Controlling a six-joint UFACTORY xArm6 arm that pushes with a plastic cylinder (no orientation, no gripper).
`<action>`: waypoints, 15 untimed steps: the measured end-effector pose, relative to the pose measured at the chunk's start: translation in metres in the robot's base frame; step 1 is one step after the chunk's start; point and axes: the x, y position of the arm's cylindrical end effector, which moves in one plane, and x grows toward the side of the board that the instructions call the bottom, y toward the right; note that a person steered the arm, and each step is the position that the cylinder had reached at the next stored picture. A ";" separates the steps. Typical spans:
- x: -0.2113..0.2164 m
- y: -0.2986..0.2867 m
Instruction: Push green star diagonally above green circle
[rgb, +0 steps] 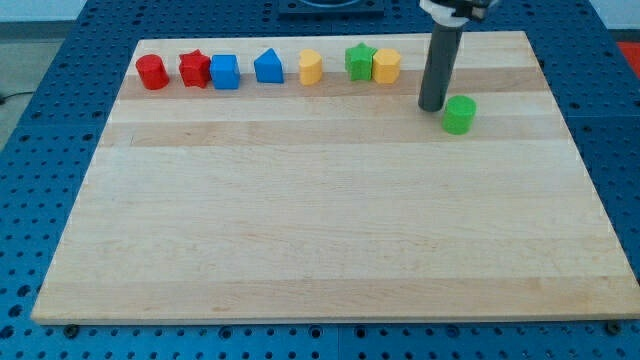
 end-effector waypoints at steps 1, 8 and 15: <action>-0.012 -0.022; -0.040 -0.135; 0.016 -0.010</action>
